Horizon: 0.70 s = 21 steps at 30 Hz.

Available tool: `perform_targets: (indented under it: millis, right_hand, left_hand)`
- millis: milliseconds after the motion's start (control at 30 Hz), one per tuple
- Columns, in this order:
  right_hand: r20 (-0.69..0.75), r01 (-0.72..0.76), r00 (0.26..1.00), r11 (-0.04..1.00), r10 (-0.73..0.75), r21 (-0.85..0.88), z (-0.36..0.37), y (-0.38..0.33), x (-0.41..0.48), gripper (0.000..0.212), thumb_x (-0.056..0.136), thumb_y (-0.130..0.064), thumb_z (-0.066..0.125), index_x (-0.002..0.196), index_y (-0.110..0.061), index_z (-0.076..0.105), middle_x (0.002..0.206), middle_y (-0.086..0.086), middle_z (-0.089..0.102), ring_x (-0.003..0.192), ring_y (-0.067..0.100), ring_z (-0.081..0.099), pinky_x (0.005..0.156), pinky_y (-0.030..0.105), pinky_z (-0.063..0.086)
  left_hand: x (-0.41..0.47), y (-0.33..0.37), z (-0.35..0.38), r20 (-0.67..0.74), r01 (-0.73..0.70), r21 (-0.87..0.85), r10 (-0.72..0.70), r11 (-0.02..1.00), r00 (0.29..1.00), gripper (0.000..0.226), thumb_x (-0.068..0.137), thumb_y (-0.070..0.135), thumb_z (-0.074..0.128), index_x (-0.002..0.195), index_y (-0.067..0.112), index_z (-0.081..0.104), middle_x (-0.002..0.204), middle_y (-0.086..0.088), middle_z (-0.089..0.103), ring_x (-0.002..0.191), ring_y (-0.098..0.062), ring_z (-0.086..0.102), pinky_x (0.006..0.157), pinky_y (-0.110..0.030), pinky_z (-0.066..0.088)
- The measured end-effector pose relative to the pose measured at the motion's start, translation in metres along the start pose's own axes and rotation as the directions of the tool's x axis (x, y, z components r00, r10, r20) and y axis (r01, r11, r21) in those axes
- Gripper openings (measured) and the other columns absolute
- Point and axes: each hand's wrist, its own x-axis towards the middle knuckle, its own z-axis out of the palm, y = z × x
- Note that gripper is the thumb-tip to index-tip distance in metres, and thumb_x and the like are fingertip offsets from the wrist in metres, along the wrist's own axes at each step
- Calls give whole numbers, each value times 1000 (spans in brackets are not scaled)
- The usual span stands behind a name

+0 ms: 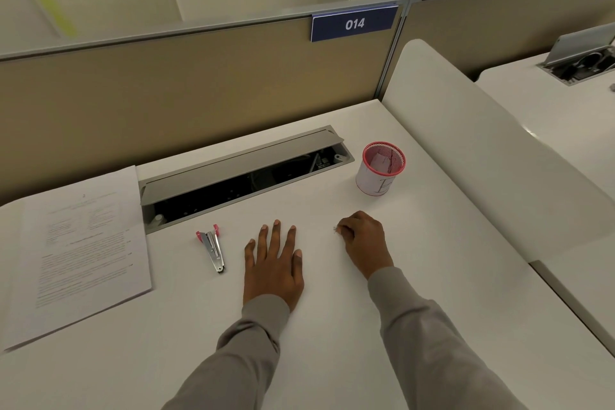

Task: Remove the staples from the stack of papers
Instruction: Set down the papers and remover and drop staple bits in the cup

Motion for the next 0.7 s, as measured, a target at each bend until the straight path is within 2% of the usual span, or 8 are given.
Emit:
perform_targets:
  millis: [167, 267, 367, 433, 533, 600, 700]
  right_hand:
    - [-6, 69, 997, 983, -71, -168, 8, -1, -5, 10, 92, -4, 58, 85, -3, 64, 83, 9, 54, 74, 26, 51, 65, 29, 41]
    - [5, 120, 992, 940, -125, -319, 10, -3, -5, 12, 85, 4, 59, 80, -7, 56, 79, 9, 51, 63, 24, 47, 55, 31, 39]
    - [69, 147, 989, 905, -131, -398, 9, -1, -3, 15, 80, 6, 57, 81, -8, 54, 78, 9, 51, 62, 25, 48, 53, 33, 39]
    - [91, 117, 992, 938, -92, -326, 7, 2, 1, 12, 87, 3, 49, 88, -7, 56, 87, 11, 53, 71, 29, 52, 61, 35, 43]
    - [43, -18, 999, 1000, 17, 18, -9, -2, 10, 12, 95, 1, 46, 94, -6, 56, 96, 10, 56, 84, 23, 52, 76, 27, 39]
    - [-82, -25, 996, 985, 40, 170, -28, -10, 19, 12, 94, 4, 48, 94, -4, 57, 94, 9, 57, 85, 21, 50, 76, 26, 37]
    - [-309, 56, 951, 984, -1, 171, -64, -21, 43, 8, 95, 3, 50, 96, 2, 58, 93, 7, 54, 84, 20, 48, 74, 21, 32]
  left_hand:
    - [0, 1, -1, -1, -4, -3, 4, 1000, 1000, 59, 101, 49, 12, 158, 35, 17, 168, 3, 12, 155, -20, 4, 124, -46, 5]
    - [0, 1, -1, 4, -4, 5, 4, 1000, 1000, 59, 101, 49, 11, 159, 35, 16, 168, 3, 11, 155, -20, 3, 123, -45, 1]
    - [0, 1, -2, 2, -4, 1, 4, 1000, 1000, 59, 101, 49, 11, 158, 35, 16, 168, 3, 11, 155, -20, 3, 123, -44, 0]
    - [0, 1, -2, 4, -5, 4, 5, 1000, 1000, 59, 102, 49, 12, 158, 35, 15, 168, 3, 10, 155, -21, 3, 123, -45, 1]
    - [0, 2, -3, -7, -9, 7, 9, 1000, 1000, 58, 102, 48, 14, 158, 34, 19, 168, 1, 13, 155, -23, 7, 123, -46, 4]
    - [-1, 2, -2, -8, -11, 11, 11, 1000, 1000, 58, 102, 47, 15, 158, 33, 21, 167, 1, 15, 155, -24, 9, 122, -46, 5]
    - [0, 1, 0, -15, -13, 18, 13, 1000, 1000, 56, 102, 45, 18, 157, 32, 25, 167, 0, 18, 154, -25, 13, 121, -46, 7]
